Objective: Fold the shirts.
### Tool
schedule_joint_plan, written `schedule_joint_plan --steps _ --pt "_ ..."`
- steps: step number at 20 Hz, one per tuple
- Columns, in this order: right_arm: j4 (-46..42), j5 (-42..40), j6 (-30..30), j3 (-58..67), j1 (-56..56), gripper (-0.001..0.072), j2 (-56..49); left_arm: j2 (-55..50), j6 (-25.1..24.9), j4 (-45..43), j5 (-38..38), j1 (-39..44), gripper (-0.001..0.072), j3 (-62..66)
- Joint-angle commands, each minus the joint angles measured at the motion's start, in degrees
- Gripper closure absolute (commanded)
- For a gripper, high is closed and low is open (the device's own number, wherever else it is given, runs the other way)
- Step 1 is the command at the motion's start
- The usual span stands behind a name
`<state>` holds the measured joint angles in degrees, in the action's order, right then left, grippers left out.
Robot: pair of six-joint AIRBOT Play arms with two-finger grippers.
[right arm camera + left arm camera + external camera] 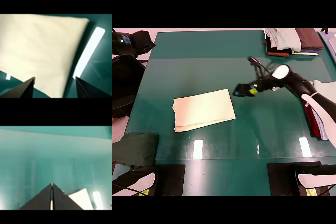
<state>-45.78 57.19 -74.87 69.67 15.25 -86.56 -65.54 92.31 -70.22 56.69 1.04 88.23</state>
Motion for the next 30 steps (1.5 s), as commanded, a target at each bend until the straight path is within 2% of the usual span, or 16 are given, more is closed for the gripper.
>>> schedule_joint_plan --steps 1,5,7,8,10,11,12,14,17,20,25,30 --pt "4.52 2.99 -0.04 -5.77 -5.22 0.0139 -3.06 -0.04 -1.77 3.52 0.87 -0.07 0.0685 -2.05" --pt "16.24 -0.15 4.44 -5.66 0.46 0.0139 -9.99 -0.04 -3.02 7.74 0.85 -0.07 0.0685 -4.31" --pt "24.41 -2.8 8.2 -5.51 3.8 0.0146 -12.7 -0.04 -3.48 7.04 0.74 1.09 0.0685 -4.5" --pt "26.99 -3.74 9.77 -4.59 5.51 0.0216 -13.97 -0.04 -4.17 6.84 0.44 2.23 0.0685 -4.48" --pt "27.19 -4.24 9.79 -0.17 8.15 0.0236 -16.72 -0.04 -4.33 5.73 -1.11 5.29 0.0685 -4.48" --pt "27.15 -4.28 9.79 2.32 9.09 0.0299 -18.01 -0.04 -4.28 5.75 -1.68 6.51 0.0685 -4.5" --pt "26.84 -4.55 9.81 4.79 9.81 0.0402 -19.1 -0.04 -4.28 5.75 -2.01 7.43 0.0685 -4.48" --pt "24.11 -5.49 9.84 8.81 10.45 0.0687 -20.04 -0.04 -4.26 5.79 -2.14 9.07 0.0685 -4.5" --pt "18.51 -6.05 9.09 13.2 8.52 0.07 -17.68 -0.07 -4.24 5.77 -2.19 11.69 0.0685 -4.5" --pt "10.34 -7.54 4.5 13.66 0.87 0.07 -11.1 -0.39 -4.26 5.73 -2.27 16.39 0.0685 -4.5" --pt "-4.98 -1.22 -0.37 13.62 -21.07 0.07 -0.15 -2.45 -4.28 5.73 -3.78 23.69 0.0685 -4.48" --pt "-6.71 -1.75 -0.57 13.62 -45.59 0.07 5.11 -2.91 -4.11 6.36 -7.06 25.29 0.0685 -4.48"
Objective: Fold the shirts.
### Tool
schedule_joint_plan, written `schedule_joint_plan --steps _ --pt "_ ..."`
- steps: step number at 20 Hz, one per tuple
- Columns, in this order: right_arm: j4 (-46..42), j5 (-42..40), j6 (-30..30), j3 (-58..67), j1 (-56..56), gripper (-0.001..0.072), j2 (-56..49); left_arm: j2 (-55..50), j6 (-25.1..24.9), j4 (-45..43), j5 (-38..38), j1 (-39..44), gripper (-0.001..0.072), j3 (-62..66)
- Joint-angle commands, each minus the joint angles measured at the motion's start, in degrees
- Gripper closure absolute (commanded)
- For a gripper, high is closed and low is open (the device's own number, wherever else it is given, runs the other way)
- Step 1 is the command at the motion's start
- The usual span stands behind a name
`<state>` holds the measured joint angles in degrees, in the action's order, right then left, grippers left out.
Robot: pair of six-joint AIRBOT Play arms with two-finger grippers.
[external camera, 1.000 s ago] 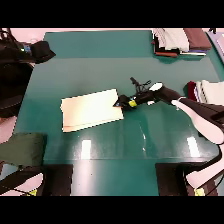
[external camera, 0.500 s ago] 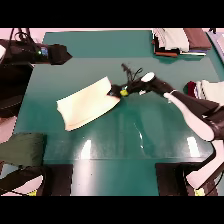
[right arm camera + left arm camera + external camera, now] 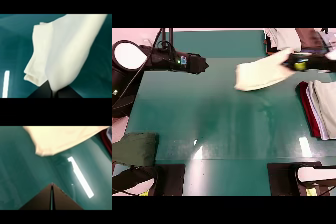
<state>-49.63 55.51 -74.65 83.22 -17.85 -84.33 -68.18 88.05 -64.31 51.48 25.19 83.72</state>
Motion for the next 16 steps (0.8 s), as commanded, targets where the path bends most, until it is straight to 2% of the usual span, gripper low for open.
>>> schedule_joint_plan --steps 1,4,9,12,16 --pt "-2.84 -0.7 -0.74 0.09 -16.35 0.07 2.91 -0.26 0.17 0.46 -2.16 1.14 0.0685 0.02" --pt "-2.49 -1.11 0.24 0.09 -23.1 0.0699 2.43 -0.28 0.81 0.48 -2.43 1.14 0.0685 0.02" --pt "-2.51 -2.16 0.63 3.06 -23.32 0.07 3.32 -0.28 1.97 0.42 -2.03 1.14 0.0685 0.02" --pt "-2.56 1.25 0.63 9.81 -22.32 0.07 3.32 -0.28 1.95 0.42 -0.96 1.14 0.0685 0.0" --pt "-7.17 6.84 0.55 18.4 -22.62 0.07 3.37 -0.28 1.88 0.02 0.81 1.14 0.0684 0.0"
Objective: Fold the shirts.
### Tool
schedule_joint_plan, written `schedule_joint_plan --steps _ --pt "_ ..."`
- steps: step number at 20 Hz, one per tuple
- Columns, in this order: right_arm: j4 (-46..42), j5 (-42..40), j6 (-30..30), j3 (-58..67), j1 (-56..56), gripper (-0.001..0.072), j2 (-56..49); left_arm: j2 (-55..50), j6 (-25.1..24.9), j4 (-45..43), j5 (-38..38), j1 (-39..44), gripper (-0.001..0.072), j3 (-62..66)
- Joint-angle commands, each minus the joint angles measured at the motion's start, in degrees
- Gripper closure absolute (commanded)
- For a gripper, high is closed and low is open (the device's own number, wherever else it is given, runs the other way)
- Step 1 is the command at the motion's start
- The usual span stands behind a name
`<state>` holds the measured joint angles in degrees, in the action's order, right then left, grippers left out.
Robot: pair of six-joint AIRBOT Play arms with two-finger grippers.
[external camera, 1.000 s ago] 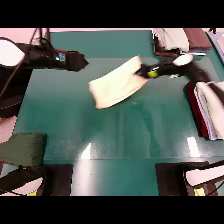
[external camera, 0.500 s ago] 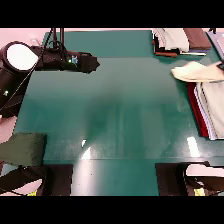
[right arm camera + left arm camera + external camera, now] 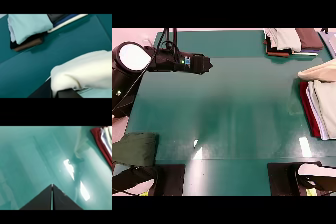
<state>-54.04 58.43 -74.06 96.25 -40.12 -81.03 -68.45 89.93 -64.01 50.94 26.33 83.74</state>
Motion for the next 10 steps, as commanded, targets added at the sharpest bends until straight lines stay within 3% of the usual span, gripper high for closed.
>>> schedule_joint_plan --steps 1,10 --pt "-3.21 5.14 -0.04 6.91 -0.81 0.07 0.15 -0.02 -0.04 -0.33 1.75 0.0 0.0685 -0.02" --pt "-10.82 10.45 -0.04 3.96 -6.73 0.07 7.3 -0.02 -0.44 -0.31 2.69 0.0 0.0684 -0.02"
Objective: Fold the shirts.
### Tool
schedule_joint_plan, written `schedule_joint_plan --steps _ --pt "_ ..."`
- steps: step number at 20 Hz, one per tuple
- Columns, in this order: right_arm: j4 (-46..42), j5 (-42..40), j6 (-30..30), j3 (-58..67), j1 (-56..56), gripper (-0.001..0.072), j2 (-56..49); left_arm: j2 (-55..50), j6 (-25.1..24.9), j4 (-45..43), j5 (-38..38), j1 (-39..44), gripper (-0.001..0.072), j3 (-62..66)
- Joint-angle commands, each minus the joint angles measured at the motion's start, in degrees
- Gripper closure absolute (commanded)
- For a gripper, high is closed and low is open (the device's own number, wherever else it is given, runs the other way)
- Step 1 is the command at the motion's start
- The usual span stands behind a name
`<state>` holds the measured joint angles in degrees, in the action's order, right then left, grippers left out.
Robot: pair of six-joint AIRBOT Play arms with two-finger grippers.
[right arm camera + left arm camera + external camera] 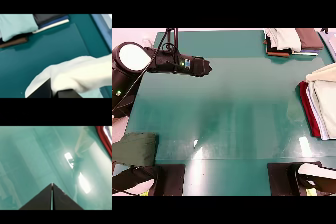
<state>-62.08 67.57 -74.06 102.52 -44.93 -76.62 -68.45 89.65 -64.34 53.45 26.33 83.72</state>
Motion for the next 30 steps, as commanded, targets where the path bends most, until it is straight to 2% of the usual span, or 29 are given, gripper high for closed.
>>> schedule_joint_plan --steps 1,6,11,12,13,14,17,20,23,28,29,30 --pt "-3.78 1.62 -0.04 -4.66 -2.8 0.07 4.39 -0.02 -0.15 0.02 0.17 0.0 0.0684 0.02" --pt "-11.06 2.05 -0.02 -22.01 -7.1 0.07 14.51 0.0 -1.66 0.09 0.39 0.0 0.0685 0.0" --pt "-11.58 1.86 -0.02 -36.06 -12.44 0.0689 23.67 0.0 -3.15 0.09 0.66 0.0 0.0684 0.0" --pt "-11.61 1.84 0.0 -37.83 -13.11 0.0518 24.59 0.0 -3.15 0.09 0.61 0.0 0.0684 0.0" --pt "-11.58 1.29 -0.02 -38.95 -13.7 0.024 24.94 0.0 -3.15 0.07 0.63 0.0 0.0684 0.0" --pt "-11.47 2.01 -0.04 -39.17 -14.47 0.0074 24.92 0.0 -3.15 0.09 0.61 0.0 0.0684 0.02" --pt "-7.74 3.85 -0.55 -36.15 -14.38 0.0076 24.94 0.0 -3.13 0.13 0.61 0.0 0.0684 0.02" --pt "4.92 4.59 -0.55 -32.72 -7.98 0.0077 24.94 0.0 -3.1 0.13 0.52 0.0 0.0684 0.02" --pt "13.11 4.44 -0.61 -32.26 5.81 0.0078 24.9 0.0 -3.1 0.13 0.48 0.0 0.0684 0.02" --pt "12.35 -3.8 -0.57 -32.26 31.58 0.0087 24.87 0.0 -3.1 0.15 -1.2 0.0 0.0684 0.02" --pt "12.35 -5.84 -0.55 -32.26 35.3 0.013 24.87 0.0 -3.1 0.15 -1.64 0.0 0.0683 0.02" --pt "12.28 -7.32 -0.44 -32.26 38.77 0.0343 24.9 0.0 -3.1 0.15 -2.01 0.0 0.0684 0.02"
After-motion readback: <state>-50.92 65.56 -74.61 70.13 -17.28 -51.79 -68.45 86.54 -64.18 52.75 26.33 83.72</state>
